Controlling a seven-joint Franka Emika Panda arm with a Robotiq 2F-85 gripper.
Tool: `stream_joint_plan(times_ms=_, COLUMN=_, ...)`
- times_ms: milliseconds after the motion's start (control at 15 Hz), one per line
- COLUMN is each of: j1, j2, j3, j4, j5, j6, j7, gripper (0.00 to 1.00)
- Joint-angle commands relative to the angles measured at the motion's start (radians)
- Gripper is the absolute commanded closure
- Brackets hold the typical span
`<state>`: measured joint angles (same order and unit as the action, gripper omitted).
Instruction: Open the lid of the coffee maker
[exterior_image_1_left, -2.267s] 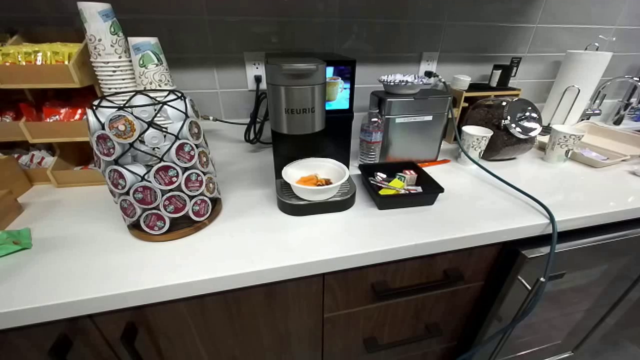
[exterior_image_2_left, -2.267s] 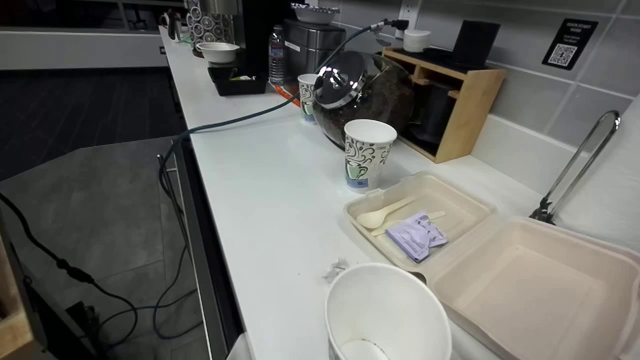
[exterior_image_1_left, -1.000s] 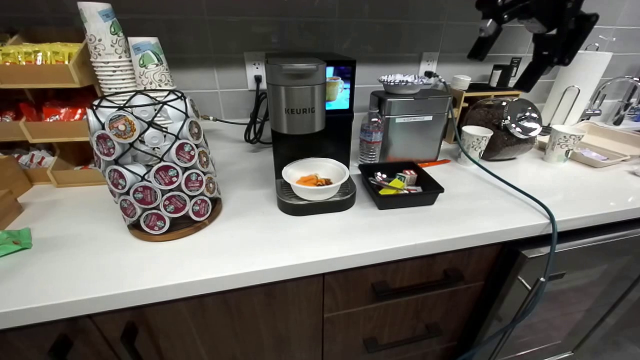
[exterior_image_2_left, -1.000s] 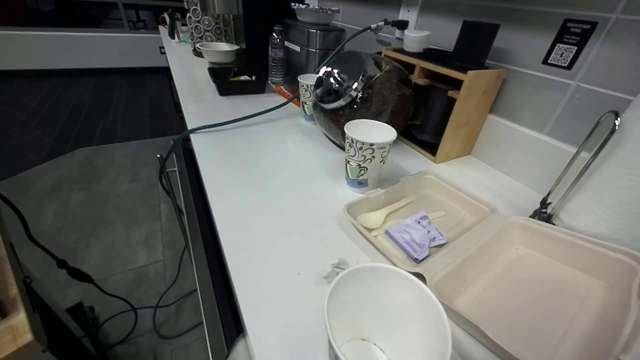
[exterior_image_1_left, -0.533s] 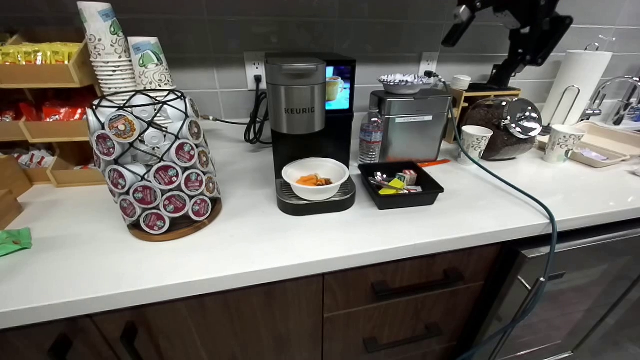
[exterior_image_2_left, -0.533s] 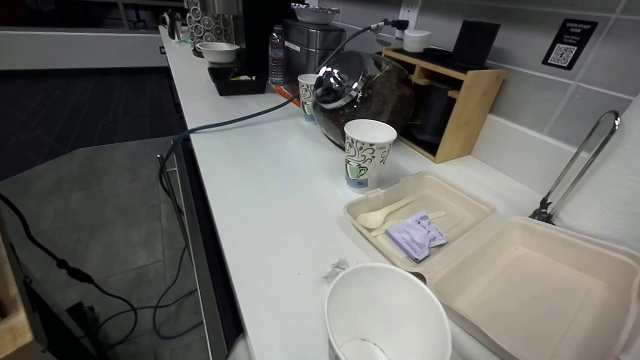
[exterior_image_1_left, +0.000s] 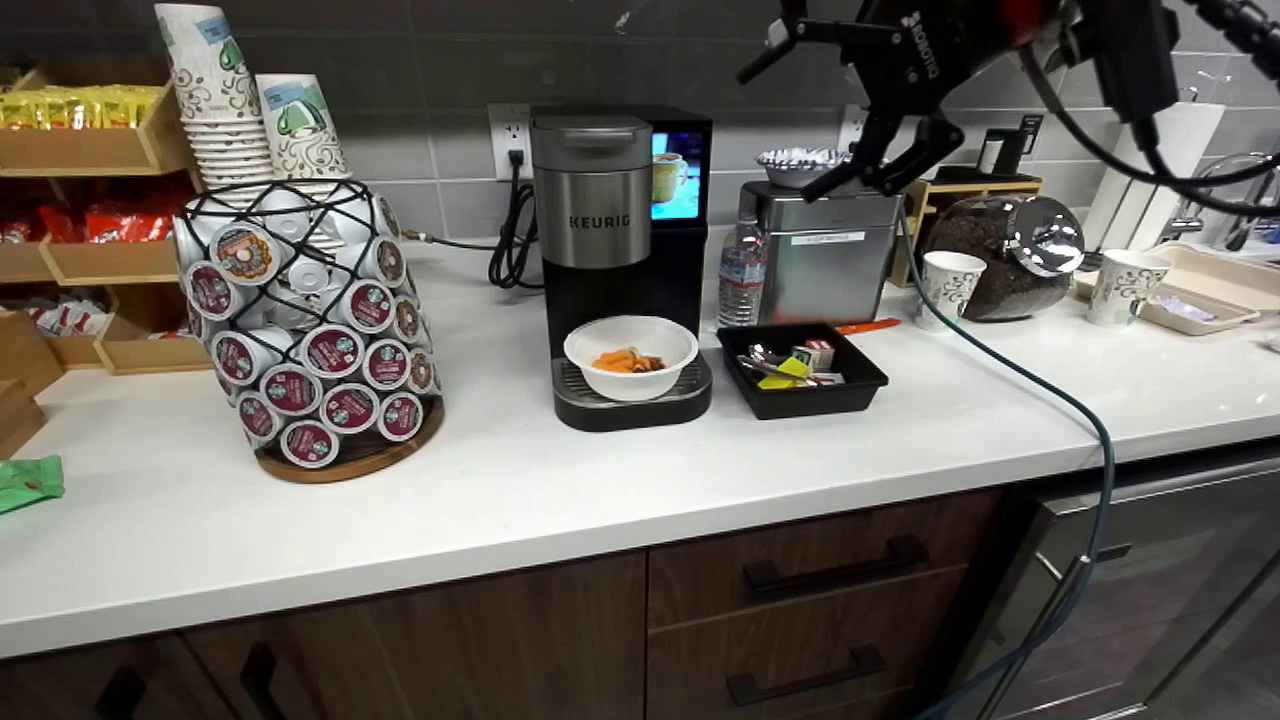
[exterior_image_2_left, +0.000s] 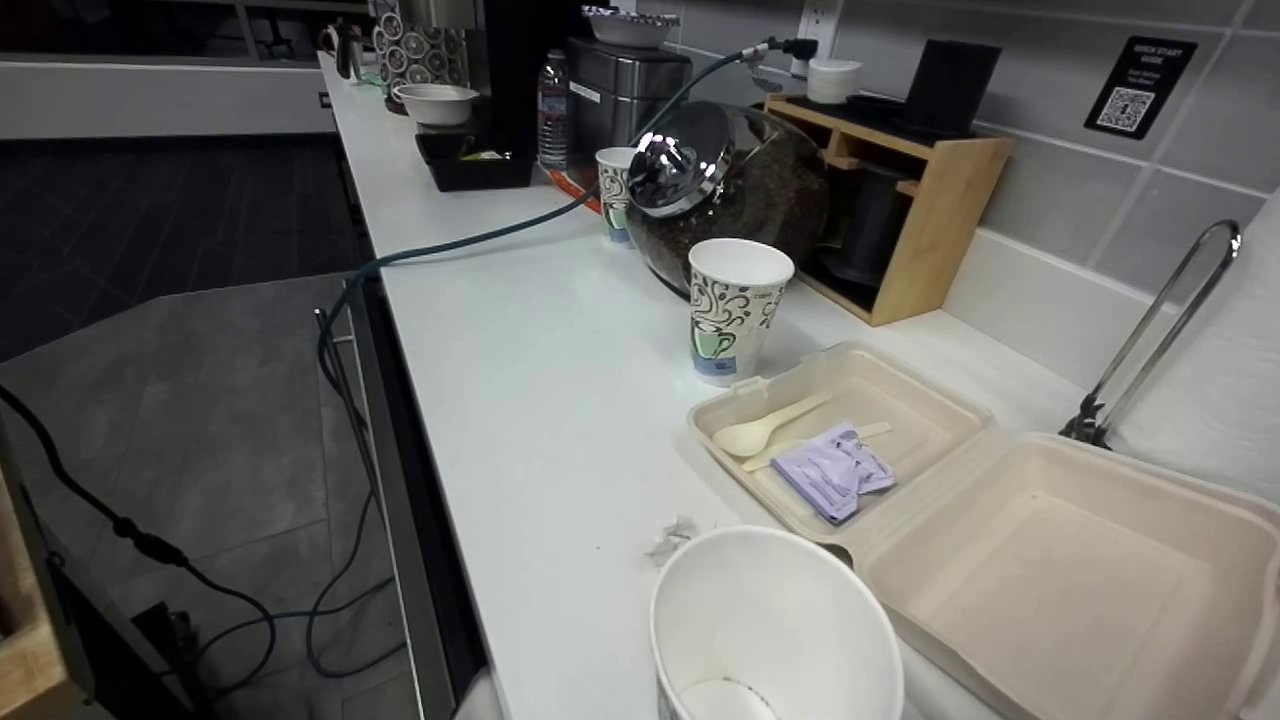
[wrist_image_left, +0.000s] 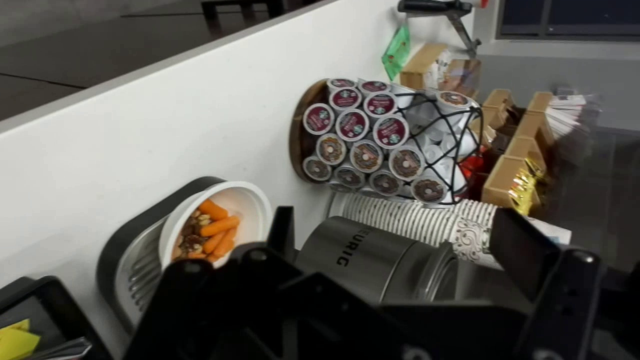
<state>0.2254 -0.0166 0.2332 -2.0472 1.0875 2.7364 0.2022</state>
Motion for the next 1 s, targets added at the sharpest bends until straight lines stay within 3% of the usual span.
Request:
stream_joint_plan(times_ms=0, j1=0.033, j2=0.117, j3=0.033, j4=0.160, j5=0.276, j6=0.124, j7=-0.229, gripper=0.00)
stream_joint_plan(times_ms=133, j1=0.025, j2=0.180, j3=0.055, j4=0.268, j5=0.431, j6=0.159, j7=-0.389, gripper=0.00)
stream_joint_plan(times_ms=267, j1=0.015, j2=0.218, j3=0.055, j4=0.325, j5=0.573, j6=0.118, j7=-0.538, gripper=0.00)
stream_joint_plan(times_ms=333, j1=0.027, j2=0.152, j3=0.045, j4=0.245, j5=0.458, j6=0.128, j7=-0.413, gripper=0.00)
stream_joint_plan(times_ms=933, j1=0.018, j2=0.279, j3=0.043, j4=0.405, j5=0.650, j6=0.140, j7=-0.673, gripper=0.00)
